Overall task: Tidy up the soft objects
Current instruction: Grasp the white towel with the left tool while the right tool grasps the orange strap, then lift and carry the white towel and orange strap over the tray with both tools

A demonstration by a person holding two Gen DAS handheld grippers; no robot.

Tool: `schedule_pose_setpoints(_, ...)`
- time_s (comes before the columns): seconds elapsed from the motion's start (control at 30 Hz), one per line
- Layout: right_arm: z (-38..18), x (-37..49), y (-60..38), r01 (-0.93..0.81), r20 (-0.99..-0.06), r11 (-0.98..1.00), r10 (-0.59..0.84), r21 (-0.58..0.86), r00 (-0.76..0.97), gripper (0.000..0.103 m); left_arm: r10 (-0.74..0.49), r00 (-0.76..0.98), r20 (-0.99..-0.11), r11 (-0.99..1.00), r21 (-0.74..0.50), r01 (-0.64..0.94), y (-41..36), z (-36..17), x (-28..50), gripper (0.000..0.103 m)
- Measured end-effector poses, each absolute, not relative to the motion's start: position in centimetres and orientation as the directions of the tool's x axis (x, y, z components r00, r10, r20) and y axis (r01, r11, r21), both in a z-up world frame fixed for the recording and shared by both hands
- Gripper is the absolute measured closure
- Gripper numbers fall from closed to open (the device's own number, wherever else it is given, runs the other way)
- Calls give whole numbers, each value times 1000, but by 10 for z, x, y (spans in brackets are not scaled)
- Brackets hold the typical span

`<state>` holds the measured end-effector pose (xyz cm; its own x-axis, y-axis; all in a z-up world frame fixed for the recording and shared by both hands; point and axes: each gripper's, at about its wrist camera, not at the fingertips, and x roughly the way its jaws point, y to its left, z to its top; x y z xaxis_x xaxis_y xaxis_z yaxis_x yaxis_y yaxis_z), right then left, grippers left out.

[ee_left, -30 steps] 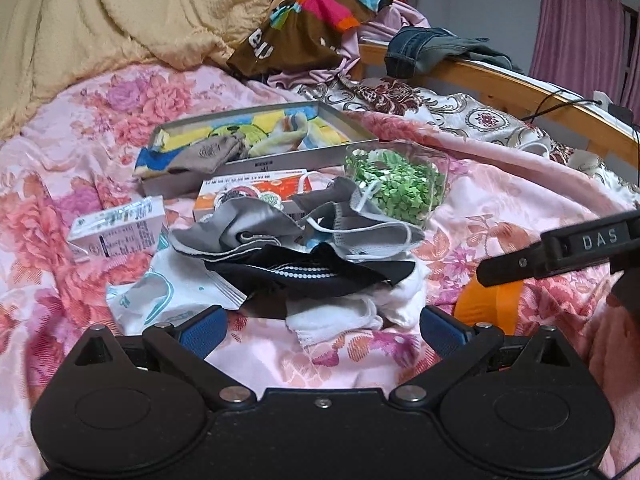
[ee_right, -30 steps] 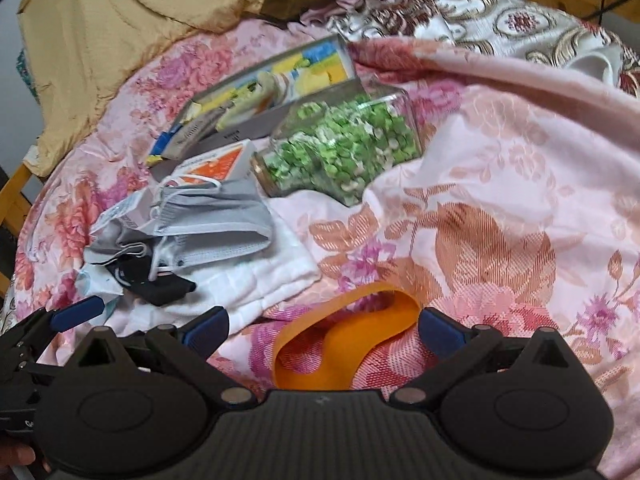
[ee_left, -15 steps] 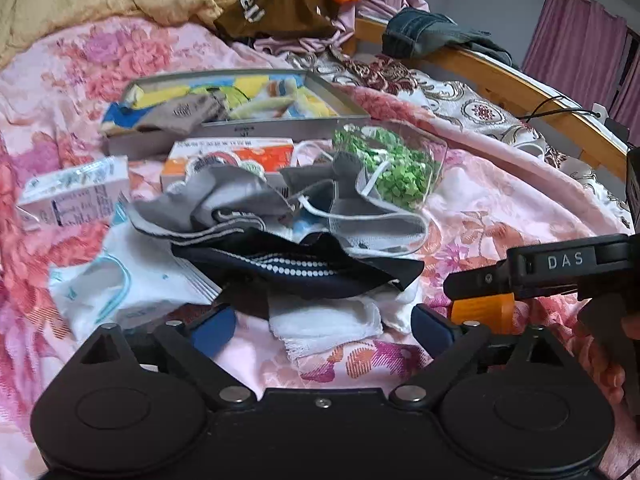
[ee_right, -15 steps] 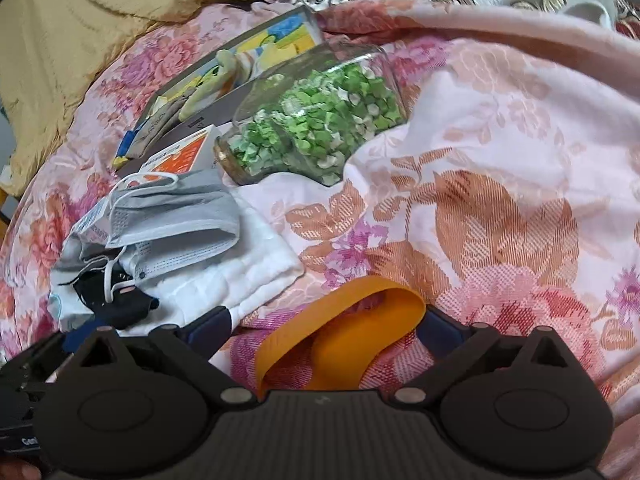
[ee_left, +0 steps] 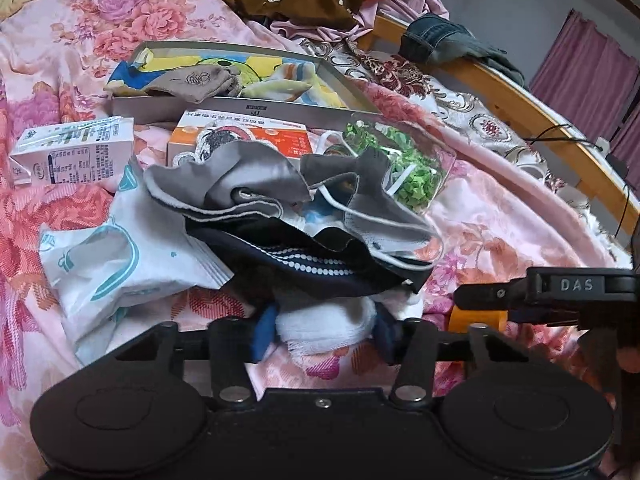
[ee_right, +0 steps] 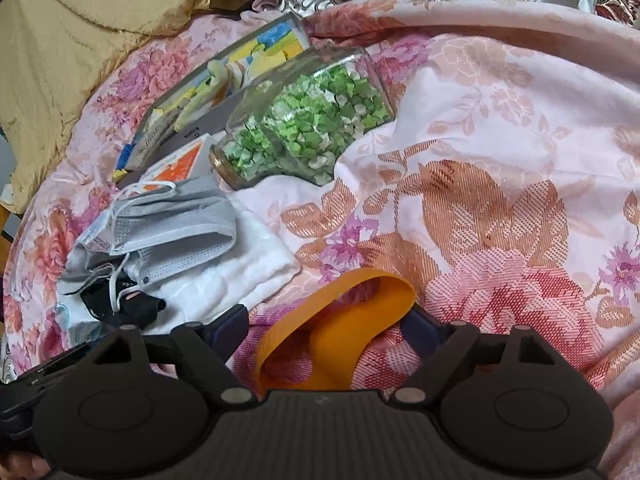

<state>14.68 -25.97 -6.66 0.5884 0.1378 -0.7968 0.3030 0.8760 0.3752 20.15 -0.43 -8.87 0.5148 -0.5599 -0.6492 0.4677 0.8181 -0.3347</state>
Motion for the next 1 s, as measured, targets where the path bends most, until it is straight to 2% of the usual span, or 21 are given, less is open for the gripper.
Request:
schedule_pose_setpoints(0.1, -68, 148, -259, 303, -799, 874, 144, 379, 584, 25, -556, 518, -649, 822, -340, 457, -2, -90, 202, 64)
schedule_pose_setpoints(0.17, -68, 148, -260, 297, -789, 866, 162, 401, 593, 34, -561, 515, -648, 821, -355, 448, 0, -90, 203, 68)
schedule_pose_setpoints(0.2, -69, 148, -259, 289, -785, 864, 175, 412, 595, 43, -563, 514, -648, 820, -359, 445, 0, -90, 203, 71)
schedule_pose_setpoints(0.4, -69, 151, -252, 251, -789, 883, 188, 397, 585, 58, -538, 540, -647, 840, -359, 407, 1, -90, 195, 82)
schedule_pose_setpoints(0.53, -69, 151, -251, 236, -786, 887, 196, 397, 587, 73, -512, 565, -647, 857, -340, 388, -2, -86, 188, 87)
schedule_pose_setpoints(0.77, -67, 149, -250, 210, -774, 892, 205, 400, 599, 88, -469, 604, -644, 883, -316, 348, -1, -78, 176, 91)
schedule_pose_setpoints(0.83, -64, 147, -248, 178, -753, 889, 235, 423, 615, 95, -455, 616, -643, 890, -316, 327, -1, -75, 171, 91)
schedule_pose_setpoints(1.0, -52, 138, -242, 88, -684, 888, 280, 451, 674, 97, -453, 616, -644, 891, -320, 321, 0, -65, 157, 92)
